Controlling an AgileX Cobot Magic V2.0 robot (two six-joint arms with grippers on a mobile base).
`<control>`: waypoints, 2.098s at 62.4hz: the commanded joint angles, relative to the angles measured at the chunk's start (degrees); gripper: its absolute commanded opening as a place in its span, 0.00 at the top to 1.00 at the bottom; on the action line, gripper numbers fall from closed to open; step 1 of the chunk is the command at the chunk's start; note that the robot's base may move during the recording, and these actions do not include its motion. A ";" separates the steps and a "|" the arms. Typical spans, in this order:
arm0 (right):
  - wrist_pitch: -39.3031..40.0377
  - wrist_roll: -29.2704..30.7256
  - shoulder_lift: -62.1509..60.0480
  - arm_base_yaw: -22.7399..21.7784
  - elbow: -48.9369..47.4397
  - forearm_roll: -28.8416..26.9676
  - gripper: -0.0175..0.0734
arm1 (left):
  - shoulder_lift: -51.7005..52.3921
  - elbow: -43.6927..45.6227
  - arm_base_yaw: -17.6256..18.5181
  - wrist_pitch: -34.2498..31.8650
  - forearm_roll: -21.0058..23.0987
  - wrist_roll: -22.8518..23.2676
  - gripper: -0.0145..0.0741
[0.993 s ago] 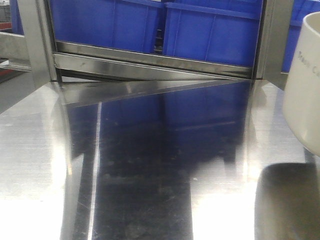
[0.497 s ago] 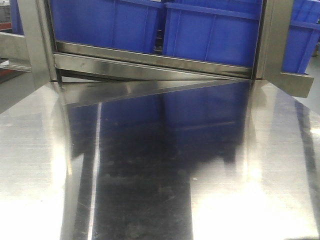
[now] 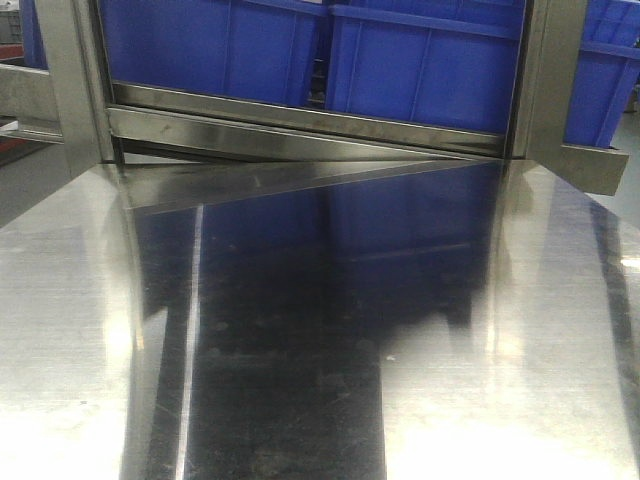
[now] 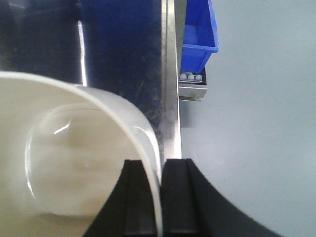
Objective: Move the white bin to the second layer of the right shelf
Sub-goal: 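Drive the base back from the table holding the bin in the right gripper, then drive along the aisle past the blue crate racks carrying the bin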
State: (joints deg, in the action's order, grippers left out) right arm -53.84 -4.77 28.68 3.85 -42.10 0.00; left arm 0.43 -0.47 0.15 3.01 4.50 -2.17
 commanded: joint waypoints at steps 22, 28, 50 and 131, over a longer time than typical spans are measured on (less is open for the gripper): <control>4.79 0.25 0.09 -0.32 -1.56 0.00 0.75 | 0.94 -1.56 -0.04 -4.66 0.40 0.20 0.74; 4.79 0.25 0.09 -0.32 -1.56 0.00 0.75 | 0.94 -1.56 -0.04 -4.66 0.40 0.20 0.74; 4.79 0.25 0.09 -0.32 -1.56 0.00 0.75 | 0.94 -1.56 -0.04 -4.66 0.40 0.20 0.74; 4.72 0.25 0.09 -0.32 -1.56 0.00 0.75 | 0.94 -1.56 -0.04 -4.66 0.40 0.20 0.74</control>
State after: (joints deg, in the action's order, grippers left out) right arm -53.84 -4.69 28.68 3.85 -42.10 0.00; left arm 0.43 -0.47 0.15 3.01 4.50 -2.17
